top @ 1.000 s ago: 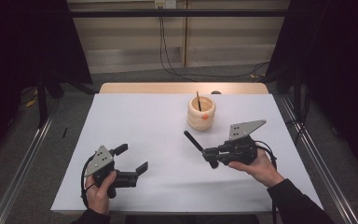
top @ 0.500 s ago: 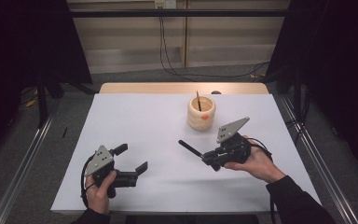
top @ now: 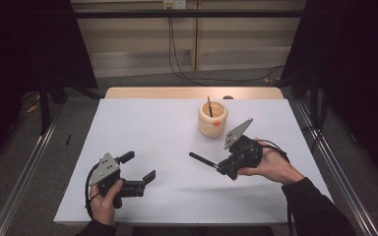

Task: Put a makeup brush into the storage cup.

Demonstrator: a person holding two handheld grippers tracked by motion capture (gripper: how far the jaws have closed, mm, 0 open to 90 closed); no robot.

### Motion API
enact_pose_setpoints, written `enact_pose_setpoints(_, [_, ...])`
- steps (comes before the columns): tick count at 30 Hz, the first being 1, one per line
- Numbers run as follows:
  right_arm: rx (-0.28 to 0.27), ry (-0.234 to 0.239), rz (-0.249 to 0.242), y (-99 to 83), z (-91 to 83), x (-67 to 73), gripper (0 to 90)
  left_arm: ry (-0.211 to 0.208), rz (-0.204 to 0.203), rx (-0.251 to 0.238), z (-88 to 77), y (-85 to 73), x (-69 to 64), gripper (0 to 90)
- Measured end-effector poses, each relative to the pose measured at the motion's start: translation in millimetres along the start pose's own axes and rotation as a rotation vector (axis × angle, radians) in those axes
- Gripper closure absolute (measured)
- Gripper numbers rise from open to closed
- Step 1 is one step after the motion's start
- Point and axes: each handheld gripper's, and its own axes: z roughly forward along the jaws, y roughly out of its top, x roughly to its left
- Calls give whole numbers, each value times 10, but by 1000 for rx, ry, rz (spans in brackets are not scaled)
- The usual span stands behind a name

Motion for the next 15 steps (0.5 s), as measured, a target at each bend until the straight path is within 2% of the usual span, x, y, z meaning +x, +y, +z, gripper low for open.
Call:
enact_pose_setpoints(2, [33,4,-16,6,29,-9,782,-2,-1,1,2,-1,-2,14])
enact_pose_setpoints(3, [48,7,-8,9,38,-3,782,-2,3,4,2,0,-1,14])
enact_pose_setpoints(4, [56,11,-25,13,46,-12,782,-2,3,5,2,0,0,14])
enact_pose_setpoints(5, [51,-4,-28,19,49,-10,782,0,-3,3,3,-2,-3,14])
enact_pose_setpoints(8, [54,-14,-17,29,48,-21,782,1,-4,1,1,-2,-4,14])
enact_pose_setpoints(10, [82,-22,-2,34,52,-14,782,-1,-4,-2,3,-1,-6,14])
enact_pose_setpoints(13, [103,-26,-8,31,73,-9,782,-1,0,0,1,-1,-6,15])
enact_pose_setpoints(15, [137,-36,-6,30,94,6,782,-2,-2,-3,3,-1,-10,14])
